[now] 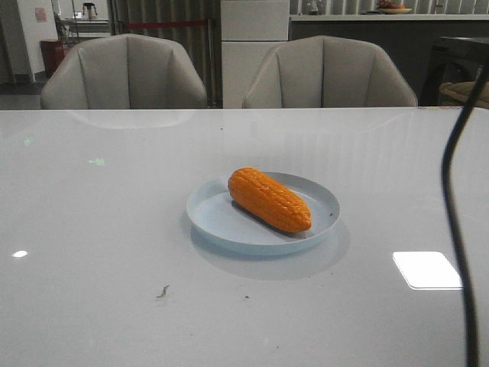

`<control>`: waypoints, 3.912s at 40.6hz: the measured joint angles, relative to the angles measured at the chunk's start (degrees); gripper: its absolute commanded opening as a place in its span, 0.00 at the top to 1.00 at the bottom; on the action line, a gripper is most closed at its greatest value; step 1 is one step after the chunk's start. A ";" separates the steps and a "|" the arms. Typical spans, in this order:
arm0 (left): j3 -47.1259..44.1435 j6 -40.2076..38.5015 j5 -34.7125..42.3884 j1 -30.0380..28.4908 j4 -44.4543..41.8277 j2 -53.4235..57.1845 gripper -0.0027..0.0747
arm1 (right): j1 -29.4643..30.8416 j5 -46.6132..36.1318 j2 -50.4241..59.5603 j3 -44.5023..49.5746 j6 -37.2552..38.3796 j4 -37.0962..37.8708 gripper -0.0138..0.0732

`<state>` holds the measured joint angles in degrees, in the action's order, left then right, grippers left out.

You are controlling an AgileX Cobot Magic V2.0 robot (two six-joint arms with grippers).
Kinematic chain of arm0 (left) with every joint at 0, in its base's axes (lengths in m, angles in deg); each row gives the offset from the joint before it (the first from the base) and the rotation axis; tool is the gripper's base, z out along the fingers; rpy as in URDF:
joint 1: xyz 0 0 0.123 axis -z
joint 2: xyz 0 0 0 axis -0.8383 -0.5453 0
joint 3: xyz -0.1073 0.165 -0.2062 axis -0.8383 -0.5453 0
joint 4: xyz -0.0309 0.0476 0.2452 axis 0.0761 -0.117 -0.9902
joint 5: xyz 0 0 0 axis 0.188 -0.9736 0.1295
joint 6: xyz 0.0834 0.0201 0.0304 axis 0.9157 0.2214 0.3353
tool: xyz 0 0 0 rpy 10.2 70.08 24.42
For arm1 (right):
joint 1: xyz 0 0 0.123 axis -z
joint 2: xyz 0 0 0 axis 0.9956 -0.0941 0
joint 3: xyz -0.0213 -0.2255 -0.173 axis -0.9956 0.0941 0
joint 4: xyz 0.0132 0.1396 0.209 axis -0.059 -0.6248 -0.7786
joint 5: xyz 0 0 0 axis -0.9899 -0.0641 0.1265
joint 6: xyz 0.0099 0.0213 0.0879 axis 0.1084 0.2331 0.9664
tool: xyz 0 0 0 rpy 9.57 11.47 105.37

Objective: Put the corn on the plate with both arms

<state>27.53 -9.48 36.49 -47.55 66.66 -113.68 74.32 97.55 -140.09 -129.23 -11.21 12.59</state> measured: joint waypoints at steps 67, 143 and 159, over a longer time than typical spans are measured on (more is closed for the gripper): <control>0.00 0.00 0.00 0.00 0.00 0.00 0.85 | 13.97 -13.89 43.11 65.63 -2.48 -7.08 0.16; -66.76 -1.44 29.94 -9.50 4.67 59.86 0.85 | 13.97 -14.25 43.11 65.63 -2.48 -7.17 0.16; -66.76 -1.44 29.94 -9.50 4.67 59.86 0.85 | 13.81 -15.91 43.99 67.86 -2.48 -7.17 0.26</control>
<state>-39.23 -10.92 66.44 -57.06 71.33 -53.83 88.13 81.65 -96.10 -61.38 -13.68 5.43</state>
